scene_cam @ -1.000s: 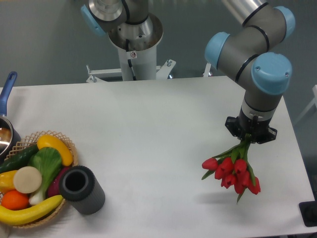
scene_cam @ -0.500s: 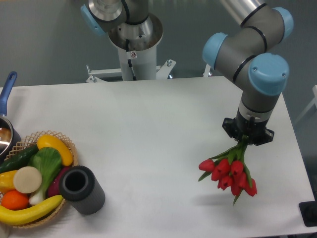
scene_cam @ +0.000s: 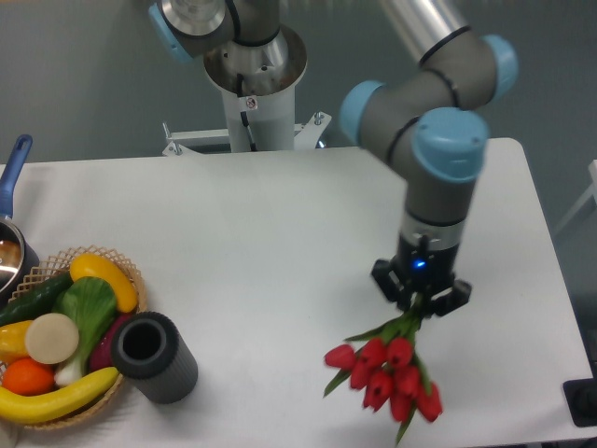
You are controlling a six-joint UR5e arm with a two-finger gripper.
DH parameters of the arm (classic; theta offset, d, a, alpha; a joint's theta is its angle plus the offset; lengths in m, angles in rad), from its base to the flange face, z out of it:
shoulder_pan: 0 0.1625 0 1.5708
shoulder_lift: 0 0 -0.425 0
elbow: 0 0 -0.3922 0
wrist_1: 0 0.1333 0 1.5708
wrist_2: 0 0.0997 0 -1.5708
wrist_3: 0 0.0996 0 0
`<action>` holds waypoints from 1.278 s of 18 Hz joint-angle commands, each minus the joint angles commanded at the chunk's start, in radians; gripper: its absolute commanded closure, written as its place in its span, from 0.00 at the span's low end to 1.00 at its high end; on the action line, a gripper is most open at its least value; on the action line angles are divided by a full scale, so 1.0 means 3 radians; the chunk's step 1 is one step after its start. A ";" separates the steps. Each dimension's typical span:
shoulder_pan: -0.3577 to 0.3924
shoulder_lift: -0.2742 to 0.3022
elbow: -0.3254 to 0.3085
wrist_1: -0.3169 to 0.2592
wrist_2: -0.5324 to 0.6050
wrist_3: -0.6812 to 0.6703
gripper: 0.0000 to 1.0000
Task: Insert the flowers into the vase
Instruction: 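Carry the tulips over the dark grey vase, stems pointing down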
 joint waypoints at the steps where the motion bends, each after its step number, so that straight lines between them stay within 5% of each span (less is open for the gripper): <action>1: -0.0021 0.0030 0.0005 0.0005 -0.0077 -0.0036 1.00; 5: -0.0276 0.0122 0.0010 0.0082 -0.0164 -0.0169 1.00; 9: -0.0491 0.0133 0.0021 0.0470 -0.0450 -0.0577 1.00; 18: -0.0507 0.0138 0.0036 0.1099 -0.1595 -0.0588 1.00; 23: -0.0502 0.0133 0.0097 0.1125 -0.2097 -0.0588 1.00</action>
